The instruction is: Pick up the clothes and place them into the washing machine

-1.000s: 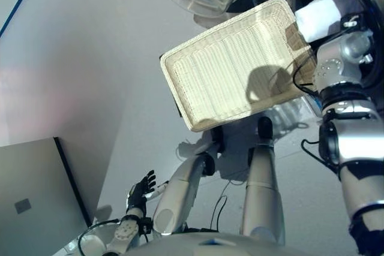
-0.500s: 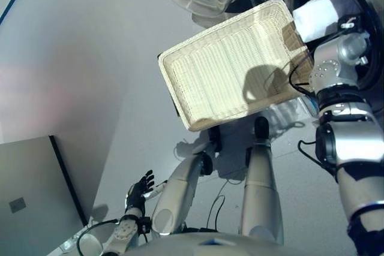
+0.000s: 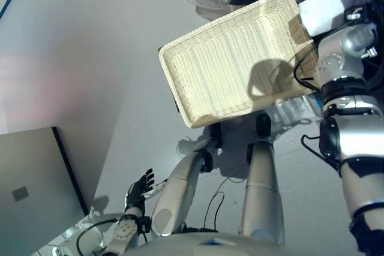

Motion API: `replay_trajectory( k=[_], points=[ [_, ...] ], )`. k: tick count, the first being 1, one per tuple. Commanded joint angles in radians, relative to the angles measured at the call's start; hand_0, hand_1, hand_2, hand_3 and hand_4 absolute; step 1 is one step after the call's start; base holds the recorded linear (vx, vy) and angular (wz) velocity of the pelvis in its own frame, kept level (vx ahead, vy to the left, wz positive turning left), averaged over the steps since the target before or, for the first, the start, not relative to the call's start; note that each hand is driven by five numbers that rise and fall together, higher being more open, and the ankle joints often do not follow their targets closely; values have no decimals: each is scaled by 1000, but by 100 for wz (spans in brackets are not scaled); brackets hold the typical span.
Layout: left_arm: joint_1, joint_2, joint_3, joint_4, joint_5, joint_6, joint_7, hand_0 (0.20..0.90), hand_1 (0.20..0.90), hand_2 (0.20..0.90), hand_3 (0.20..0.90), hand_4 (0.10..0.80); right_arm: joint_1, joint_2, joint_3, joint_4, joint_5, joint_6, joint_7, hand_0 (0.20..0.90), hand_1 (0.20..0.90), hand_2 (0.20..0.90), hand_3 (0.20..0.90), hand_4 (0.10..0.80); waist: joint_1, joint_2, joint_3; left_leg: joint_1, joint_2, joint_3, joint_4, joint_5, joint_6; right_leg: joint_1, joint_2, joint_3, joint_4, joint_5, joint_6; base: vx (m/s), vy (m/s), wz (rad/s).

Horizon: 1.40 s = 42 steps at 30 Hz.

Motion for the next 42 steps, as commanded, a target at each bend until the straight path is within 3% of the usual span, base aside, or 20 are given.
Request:
replay_trajectory(
  k=[1,6,21,34,41,42],
  points=[
    [42,-16,-51,4,-16,9,22,900,900,900,900,800,-94,-79,62,-89,-80,-102,-20,200,200,200,200,300,11,0,2,-130,41,-27,139,-44,-82,33,54,-85,-8,-27,-74,-8,-41,3],
    [38,-12,-59,-37,-34,2,29,900,900,900,900,800,-75,-46,57,-87,-74,-112,-31,200,200,200,200,300,5,5,27,-173,43,-31,167,-50,-84,-21,54,-90,44,-41,-81,-13,-11,4],
    [40,1,-66,-52,-43,-15,48,900,900,900,900,800,-150,-84,86,-62,-75,-120,-46,200,200,200,200,300,16,28,13,-165,33,-28,83,-10,-100,-43,53,-83,44,-45,-80,-1,11,2],
    [53,18,-75,-83,-36,-25,38,900,900,900,900,800,-226,-250,103,-110,-127,-122,-119,200,200,200,200,300,10,63,-19,-82,16,-29,0,8,-102,21,43,-66,-6,-51,-67,40,13,-2],
    [65,17,-81,-97,-22,-27,36,900,900,900,900,800,-257,-355,114,-56,-177,-91,-174,200,200,200,200,300,7,89,-37,-58,15,-18,-53,56,-101,28,39,-74,-33,-17,-68,-17,23,-1],
    [65,17,-81,-97,-20,-29,36,900,900,900,900,800,-264,-361,126,-44,-175,-90,-172,480,480,480,480,500,8,92,-42,-51,14,-19,-65,58,-101,30,39,-72,-38,-15,-68,28,32,-2]
  ],
)
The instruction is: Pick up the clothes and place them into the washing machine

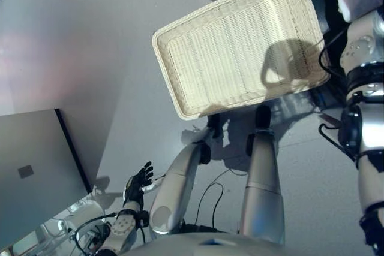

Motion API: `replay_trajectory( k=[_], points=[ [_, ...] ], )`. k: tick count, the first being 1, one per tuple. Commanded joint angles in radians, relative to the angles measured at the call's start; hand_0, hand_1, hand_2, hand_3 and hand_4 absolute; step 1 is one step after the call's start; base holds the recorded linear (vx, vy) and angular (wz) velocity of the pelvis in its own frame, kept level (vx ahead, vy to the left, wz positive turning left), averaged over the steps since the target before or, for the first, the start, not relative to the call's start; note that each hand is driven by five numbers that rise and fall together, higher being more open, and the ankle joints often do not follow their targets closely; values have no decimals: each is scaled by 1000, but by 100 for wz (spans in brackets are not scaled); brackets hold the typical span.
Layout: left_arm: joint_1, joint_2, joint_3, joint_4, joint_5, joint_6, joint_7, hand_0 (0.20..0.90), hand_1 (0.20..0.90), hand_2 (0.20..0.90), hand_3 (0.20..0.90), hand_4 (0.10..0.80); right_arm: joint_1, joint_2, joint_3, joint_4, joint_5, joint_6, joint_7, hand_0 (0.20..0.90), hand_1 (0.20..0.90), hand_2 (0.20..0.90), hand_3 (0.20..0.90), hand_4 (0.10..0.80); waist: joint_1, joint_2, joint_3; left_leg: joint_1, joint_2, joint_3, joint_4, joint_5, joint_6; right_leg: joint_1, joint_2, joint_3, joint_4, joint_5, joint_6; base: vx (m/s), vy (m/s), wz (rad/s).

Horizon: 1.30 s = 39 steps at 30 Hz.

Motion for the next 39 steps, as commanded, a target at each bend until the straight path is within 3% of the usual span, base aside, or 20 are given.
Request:
replay_trajectory(
  k=[1,13,29,30,31,32,34,37,39],
  points=[
    [62,-23,-36,-13,13,-26,10,900,900,900,900,800,-166,-241,133,-96,-92,-89,7,900,900,900,900,800,-41,108,-68,-57,18,-12,16,15,-45,102,27,-86,-101,9,-23,22,39,1],
    [57,-46,-33,34,-7,-24,10,900,900,900,900,800,-127,-183,97,-114,-81,-105,21,900,900,900,900,800,-44,117,-80,-47,20,-4,-1,19,-41,112,30,-80,-125,25,-19,2,6,-2],
    [60,-53,-22,64,-25,-26,7,900,900,900,900,800,20,-75,3,-248,-119,-113,5,900,900,900,900,800,-52,90,-61,-56,26,-4,14,19,-36,124,37,-89,-141,41,-19,5,0,0],
    [61,-53,-21,65,-26,-26,5,900,900,900,900,800,32,-69,-6,-257,-123,-111,4,900,900,900,900,800,-51,85,-68,-48,18,-19,19,-8,-43,132,34,-81,-135,12,-14,0,0,0],
    [62,-51,-21,64,-26,-26,5,900,900,900,900,800,34,-68,-8,-259,-123,-111,4,900,900,900,900,800,-52,87,-61,-57,26,-6,16,19,-36,123,36,-91,-140,40,-19,84,10,3],
    [62,-50,-17,68,-27,-27,5,900,900,900,900,800,45,-62,-14,-262,-123,-113,4,900,900,900,900,800,-51,81,-66,-51,18,-19,20,-7,-43,135,34,-83,-137,14,-14,-26,12,4],
    [64,-47,-17,69,-27,-27,4,900,900,900,900,800,54,-54,-18,-262,-119,-114,7,900,900,900,900,800,-52,81,-56,-62,25,-8,23,18,-36,125,33,-95,-138,40,-19,-27,7,4],
    [60,-44,-11,79,-20,-25,3,900,900,900,900,800,98,3,-26,-262,-100,-117,34,900,900,900,900,800,-50,65,-56,-58,19,-24,31,-8,-40,136,35,-85,-140,22,-14,-22,-5,-3],
    [61,-45,-7,87,-20,-25,0,900,900,900,900,800,140,50,-32,-270,-98,-115,51,900,900,900,900,800,-49,61,-47,-69,28,-12,35,18,-31,130,37,-98,-147,53,-20,-82,5,-4]
  ],
)
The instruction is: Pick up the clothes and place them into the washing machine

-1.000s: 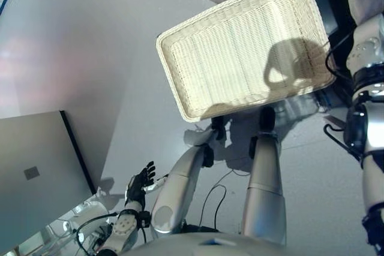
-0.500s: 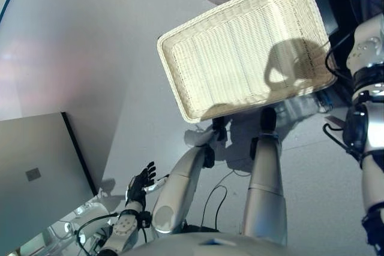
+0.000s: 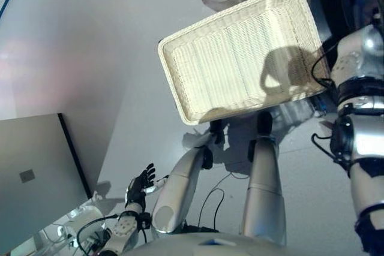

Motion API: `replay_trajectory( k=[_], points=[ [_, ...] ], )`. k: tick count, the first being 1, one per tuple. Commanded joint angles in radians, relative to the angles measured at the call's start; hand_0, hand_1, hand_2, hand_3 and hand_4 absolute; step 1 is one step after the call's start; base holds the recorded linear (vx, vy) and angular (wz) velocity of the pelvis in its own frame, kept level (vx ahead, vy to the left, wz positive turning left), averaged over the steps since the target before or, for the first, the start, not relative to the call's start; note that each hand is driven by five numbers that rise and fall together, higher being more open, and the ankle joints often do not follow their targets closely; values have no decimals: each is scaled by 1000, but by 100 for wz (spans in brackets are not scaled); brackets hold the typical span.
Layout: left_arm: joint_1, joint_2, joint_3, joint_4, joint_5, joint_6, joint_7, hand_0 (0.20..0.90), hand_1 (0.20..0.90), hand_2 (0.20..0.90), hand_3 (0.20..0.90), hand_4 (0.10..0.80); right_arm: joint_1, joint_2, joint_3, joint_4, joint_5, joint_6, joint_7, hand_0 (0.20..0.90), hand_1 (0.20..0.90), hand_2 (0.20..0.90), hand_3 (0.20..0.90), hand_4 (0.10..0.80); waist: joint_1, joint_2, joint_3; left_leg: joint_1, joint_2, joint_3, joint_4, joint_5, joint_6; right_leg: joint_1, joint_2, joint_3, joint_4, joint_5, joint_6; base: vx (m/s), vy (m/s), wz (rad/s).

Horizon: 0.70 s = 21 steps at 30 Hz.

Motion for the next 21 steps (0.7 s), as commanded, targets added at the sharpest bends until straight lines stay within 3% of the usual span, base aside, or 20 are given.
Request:
replay_trajectory(
  k=[1,3,4,5,8,21],
  points=[
    [59,-26,-7,52,-6,-21,5,900,900,900,900,800,11,-40,63,-172,-69,-103,30,900,900,900,900,800,-42,36,-37,-115,17,-3,60,-8,-45,59,31,-65,-88,12,-16,66,-11,-1],
    [60,-29,-4,58,-5,-19,2,900,900,900,900,800,68,18,44,-187,-55,-112,46,900,900,900,900,800,-44,26,-33,-116,17,-3,67,-12,-43,63,30,-70,-88,12,-15,-28,-9,1],
    [61,-28,-3,57,-6,-19,2,900,900,900,900,800,69,19,43,-188,-55,-112,47,900,900,900,900,800,-44,29,-26,-125,25,9,62,19,-35,54,31,-80,-95,43,-21,-25,-1,5],
    [59,-25,2,56,-4,-20,0,900,900,900,900,800,107,67,46,-194,-45,-115,69,900,900,900,900,800,-42,20,-30,-114,15,-4,69,-12,-41,69,29,-73,-95,17,-14,-39,1,7],
    [60,-20,13,55,-1,-19,-2,900,900,900,900,800,159,131,47,-211,-35,-121,83,900,900,900,900,800,-38,13,-25,-116,15,-6,70,-9,-39,74,29,-81,-103,24,-13,-9,-9,1],
    [81,19,70,50,46,-18,0,900,900,900,900,800,382,305,144,-310,-80,-85,184,900,900,900,900,800,-20,-32,-16,-108,10,-20,83,0,-29,114,21,-112,-122,43,-9,-24,-6,6]
  ],
)
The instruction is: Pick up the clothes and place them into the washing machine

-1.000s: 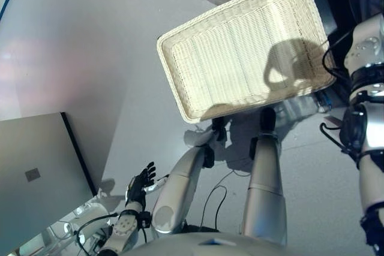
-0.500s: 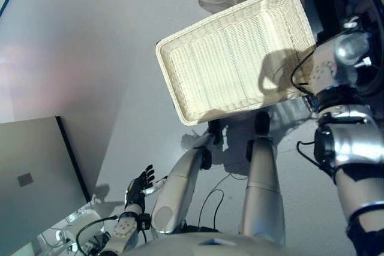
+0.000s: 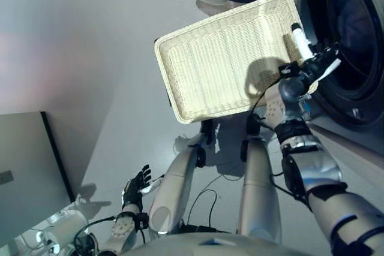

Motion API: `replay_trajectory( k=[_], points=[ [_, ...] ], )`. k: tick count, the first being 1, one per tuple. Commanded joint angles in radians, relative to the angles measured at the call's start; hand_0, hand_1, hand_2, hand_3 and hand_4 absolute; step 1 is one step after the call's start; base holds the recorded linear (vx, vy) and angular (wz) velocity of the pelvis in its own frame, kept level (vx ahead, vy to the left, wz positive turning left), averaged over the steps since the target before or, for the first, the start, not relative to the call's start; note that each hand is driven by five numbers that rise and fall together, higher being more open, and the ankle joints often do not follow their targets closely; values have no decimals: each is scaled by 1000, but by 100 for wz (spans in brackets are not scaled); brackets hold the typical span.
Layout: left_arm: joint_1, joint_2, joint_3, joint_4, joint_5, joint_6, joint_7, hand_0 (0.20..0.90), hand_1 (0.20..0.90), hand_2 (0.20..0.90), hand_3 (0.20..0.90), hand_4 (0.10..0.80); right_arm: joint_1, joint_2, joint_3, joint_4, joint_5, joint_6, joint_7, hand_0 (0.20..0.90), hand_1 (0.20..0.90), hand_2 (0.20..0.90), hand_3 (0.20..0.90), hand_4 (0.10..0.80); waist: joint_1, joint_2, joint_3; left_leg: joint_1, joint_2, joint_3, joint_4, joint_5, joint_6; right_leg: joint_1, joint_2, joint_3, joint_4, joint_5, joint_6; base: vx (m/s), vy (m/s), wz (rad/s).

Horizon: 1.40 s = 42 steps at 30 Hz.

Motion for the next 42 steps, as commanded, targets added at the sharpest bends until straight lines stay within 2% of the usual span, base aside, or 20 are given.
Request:
replay_trajectory(
  k=[1,5,8,13,14,15,16,18,19,20,23,31,42],
  points=[
    [81,28,2,35,38,-17,4,900,900,900,900,800,60,12,58,-116,-69,-45,52,900,900,900,900,800,3,6,-50,-105,-11,36,14,20,-15,50,13,-52,-105,50,-10,-7,-9,14],
    [82,32,23,41,53,-14,3,900,900,900,900,800,148,35,85,-154,-89,-31,85,900,900,900,900,800,4,-10,-56,-84,-11,31,7,21,-12,81,10,-62,-127,56,-6,4,-10,5],
    [88,30,51,52,66,-12,-2,900,900,900,900,800,290,65,103,-194,-87,-24,140,900,900,900,900,800,6,-37,-76,-38,-11,23,-12,23,-9,133,6,-73,-155,60,-1,51,-10,2],
    [106,41,87,26,67,-10,-22,900,900,900,900,800,427,42,101,-242,-106,-3,195,900,900,900,900,800,4,-64,-98,23,-12,10,-43,25,-9,209,-3,-90,-200,66,8,50,-9,1],
    [107,39,103,35,74,-7,-33,900,900,900,900,800,474,27,91,-210,-115,7,231,900,900,900,900,800,9,-72,-109,49,-5,10,-67,61,-3,239,-3,-107,-232,102,5,-33,-11,4],
    [107,39,103,35,74,-7,-34,900,900,900,900,800,474,27,91,-210,-115,7,231,900,900,900,900,800,9,-71,-108,51,-5,10,-68,62,-3,241,-3,-107,-233,102,5,44,-43,8],
    [106,38,118,37,77,-4,-45,900,900,900,900,800,534,17,84,-206,-131,22,254,900,900,900,900,800,9,-88,-127,92,-5,0,-89,62,-3,288,-3,-114,-264,105,10,77,-32,8],
    [105,38,126,44,88,-1,-53,900,900,900,900,800,563,13,82,-198,-144,29,274,900,900,900,900,800,7,-99,-140,115,-5,-4,-104,64,-5,314,-2,-117,-282,107,14,140,-46,6],
    [94,30,141,87,103,3,-55,900,900,900,900,800,616,9,79,-190,-174,44,306,900,900,900,900,800,7,-118,-165,161,-3,-12,-133,68,-8,366,-4,-126,-319,109,20,146,-46,6],
    [94,30,141,87,103,3,-55,900,900,900,900,800,616,9,79,-190,-174,44,306,900,900,900,900,800,7,-118,-164,163,-3,-13,-134,68,-8,368,-4,-126,-320,109,20,151,-60,7],
    [73,13,171,146,134,7,-60,900,900,900,900,800,714,16,55,-142,-206,68,364,900,900,900,900,800,0,-154,-212,257,0,-28,-190,74,-18,473,-4,-145,-403,119,34,158,-74,4],
    [32,-7,208,258,234,14,-32,900,900,900,900,800,857,42,44,-51,-302,104,448,900,900,900,900,800,-8,-208,-309,417,13,-36,-274,70,-26,636,-2,-161,-529,144,57,122,-66,3],
    [-13,-20,234,387,383,57,52,900,900,900,900,800,893,116,43,221,-416,156,440,900,900,900,900,800,-2,-249,-440,571,12,-32,-365,70,-32,778,-3,-171,-607,164,78,74,-45,5]
  ],
)
